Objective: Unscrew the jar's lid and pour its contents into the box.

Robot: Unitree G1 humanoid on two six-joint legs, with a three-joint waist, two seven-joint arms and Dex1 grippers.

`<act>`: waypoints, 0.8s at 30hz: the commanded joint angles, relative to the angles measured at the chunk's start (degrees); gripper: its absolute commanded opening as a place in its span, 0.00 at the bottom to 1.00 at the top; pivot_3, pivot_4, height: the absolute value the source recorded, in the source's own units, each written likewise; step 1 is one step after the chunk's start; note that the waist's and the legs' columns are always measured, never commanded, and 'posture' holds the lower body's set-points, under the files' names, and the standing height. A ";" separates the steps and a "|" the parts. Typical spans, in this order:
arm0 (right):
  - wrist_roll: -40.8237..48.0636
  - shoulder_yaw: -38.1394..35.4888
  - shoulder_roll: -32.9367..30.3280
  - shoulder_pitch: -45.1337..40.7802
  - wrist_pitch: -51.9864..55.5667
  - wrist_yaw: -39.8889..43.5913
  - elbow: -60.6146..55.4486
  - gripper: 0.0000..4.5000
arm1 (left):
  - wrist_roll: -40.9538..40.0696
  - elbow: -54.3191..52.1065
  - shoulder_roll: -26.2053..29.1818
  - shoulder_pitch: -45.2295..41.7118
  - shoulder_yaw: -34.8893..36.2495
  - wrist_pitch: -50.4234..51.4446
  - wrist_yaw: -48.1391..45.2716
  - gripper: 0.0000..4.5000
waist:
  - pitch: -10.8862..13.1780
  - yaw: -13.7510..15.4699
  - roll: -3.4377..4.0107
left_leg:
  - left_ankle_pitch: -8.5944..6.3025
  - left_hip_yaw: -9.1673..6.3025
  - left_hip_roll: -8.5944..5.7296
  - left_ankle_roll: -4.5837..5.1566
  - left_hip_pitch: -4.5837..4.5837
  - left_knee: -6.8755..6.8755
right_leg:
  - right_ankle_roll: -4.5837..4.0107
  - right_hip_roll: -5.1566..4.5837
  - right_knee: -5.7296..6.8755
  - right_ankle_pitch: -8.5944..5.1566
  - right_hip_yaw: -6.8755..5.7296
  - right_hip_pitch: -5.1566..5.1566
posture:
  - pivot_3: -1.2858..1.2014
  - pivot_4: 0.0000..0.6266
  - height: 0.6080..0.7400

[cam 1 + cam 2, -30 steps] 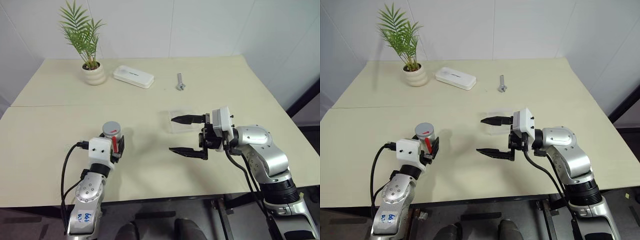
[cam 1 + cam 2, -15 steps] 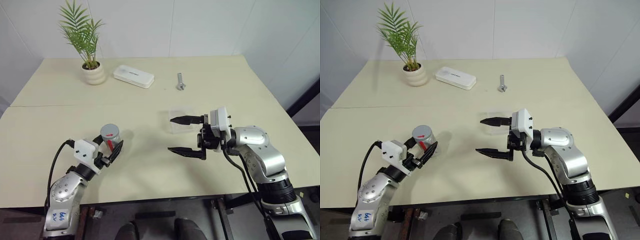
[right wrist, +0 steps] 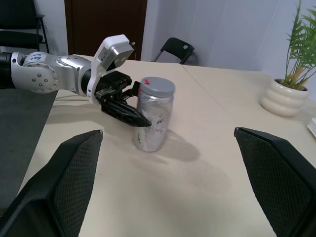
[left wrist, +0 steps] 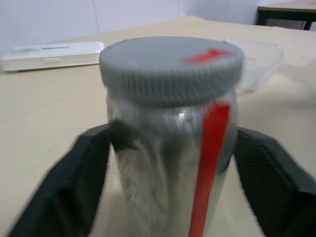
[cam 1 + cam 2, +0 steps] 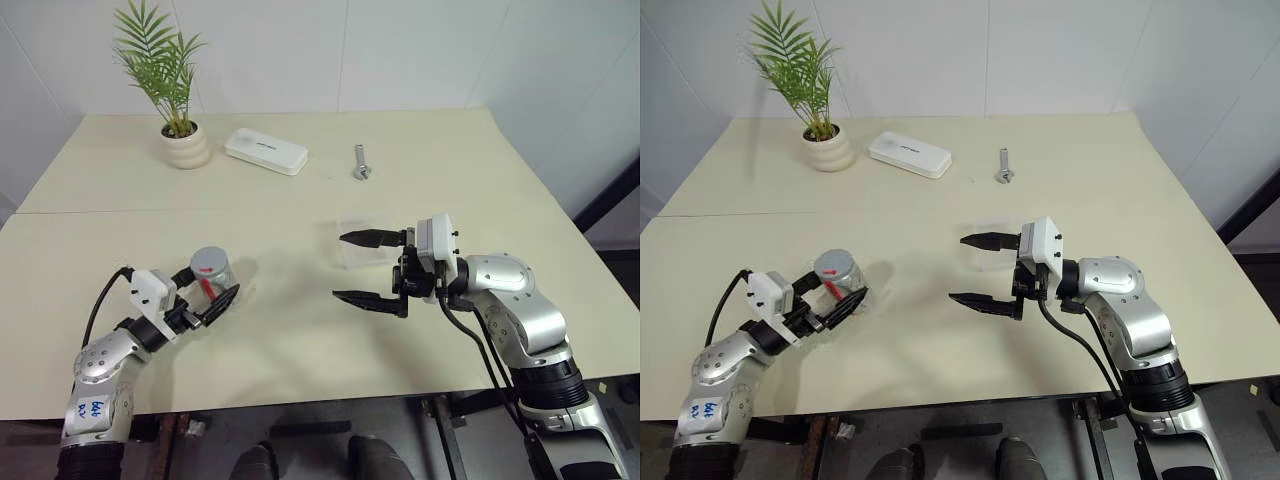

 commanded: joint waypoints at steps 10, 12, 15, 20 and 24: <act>1.64 -1.10 -1.66 0.18 0.39 1.63 -2.32 1.00 | 0.80 -17.66 -2.56 9.99 2.50 6.10 12.76 0.99 | 0.00 -0.03 0.00 | -0.04 0.03 0.02 -0.01 0.00 -0.01 | -0.05 -0.01 -0.05 -0.03 0.04 0.00 | 0.52 0.24 1.00; 1.67 -0.99 -1.54 0.43 0.40 1.68 -2.04 1.00 | 1.69 -19.48 -3.45 10.78 2.12 7.37 15.55 0.99 | 0.00 -0.01 0.00 | -0.04 0.02 0.03 -0.01 0.00 0.00 | -0.16 0.00 -0.06 -0.08 0.04 0.00 | 0.52 0.24 1.00; 1.68 -0.85 -1.50 0.62 0.38 1.89 -1.73 1.00 | 2.86 -21.04 -4.89 10.12 1.13 9.47 19.54 0.99 | 0.00 0.00 0.00 | -0.02 0.03 0.01 0.02 0.00 0.04 | -0.20 0.00 -0.06 -0.10 0.07 0.01 | 0.52 0.24 1.00; 1.62 -0.93 -1.67 0.07 0.20 2.49 -0.66 1.00 | 5.21 -21.43 -7.15 7.08 -1.30 11.83 23.91 0.99 | 0.00 0.08 -0.01 | -0.01 0.04 -0.01 0.03 0.00 0.09 | -0.29 0.00 -0.07 -0.15 0.10 0.02 | 0.52 0.24 1.00; 1.55 -0.91 -1.64 -0.17 0.13 2.80 -0.36 1.00 | 7.12 -21.08 -8.68 5.46 -1.90 13.05 27.44 0.99 | 0.00 -0.06 0.00 | -0.02 0.06 -0.01 0.02 0.00 0.09 | -0.15 0.02 -0.07 -0.08 0.12 0.02 | 0.52 0.24 1.00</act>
